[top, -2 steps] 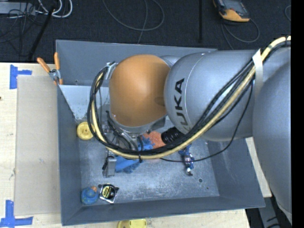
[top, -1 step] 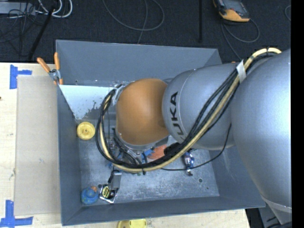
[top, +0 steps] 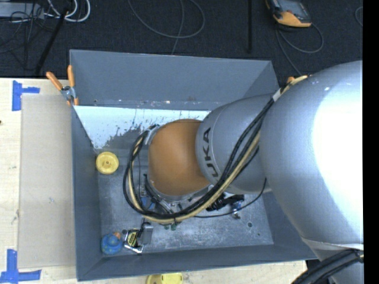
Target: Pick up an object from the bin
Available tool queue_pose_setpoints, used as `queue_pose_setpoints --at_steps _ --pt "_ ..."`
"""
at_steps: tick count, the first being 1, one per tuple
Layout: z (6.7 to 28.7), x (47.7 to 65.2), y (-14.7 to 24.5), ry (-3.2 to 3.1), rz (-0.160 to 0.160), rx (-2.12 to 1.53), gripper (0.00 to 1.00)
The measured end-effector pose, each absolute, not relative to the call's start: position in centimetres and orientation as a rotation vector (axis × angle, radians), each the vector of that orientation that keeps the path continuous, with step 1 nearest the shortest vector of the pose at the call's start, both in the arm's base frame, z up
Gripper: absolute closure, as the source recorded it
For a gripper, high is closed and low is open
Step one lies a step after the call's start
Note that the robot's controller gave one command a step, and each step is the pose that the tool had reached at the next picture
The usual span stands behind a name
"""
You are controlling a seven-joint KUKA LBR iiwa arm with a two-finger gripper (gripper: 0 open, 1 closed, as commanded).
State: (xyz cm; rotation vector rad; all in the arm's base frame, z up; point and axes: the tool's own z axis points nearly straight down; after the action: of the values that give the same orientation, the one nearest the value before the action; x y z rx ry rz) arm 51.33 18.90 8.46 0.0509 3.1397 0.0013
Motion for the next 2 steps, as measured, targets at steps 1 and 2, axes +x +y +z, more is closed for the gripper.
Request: queue_pose_setpoints --at_steps 1,2 --pt "11.3 51.1 15.0 3.152 -0.004 0.021 0.0" --pt "13.9 55.7 11.4 3.134 0.001 -0.162 0.0"
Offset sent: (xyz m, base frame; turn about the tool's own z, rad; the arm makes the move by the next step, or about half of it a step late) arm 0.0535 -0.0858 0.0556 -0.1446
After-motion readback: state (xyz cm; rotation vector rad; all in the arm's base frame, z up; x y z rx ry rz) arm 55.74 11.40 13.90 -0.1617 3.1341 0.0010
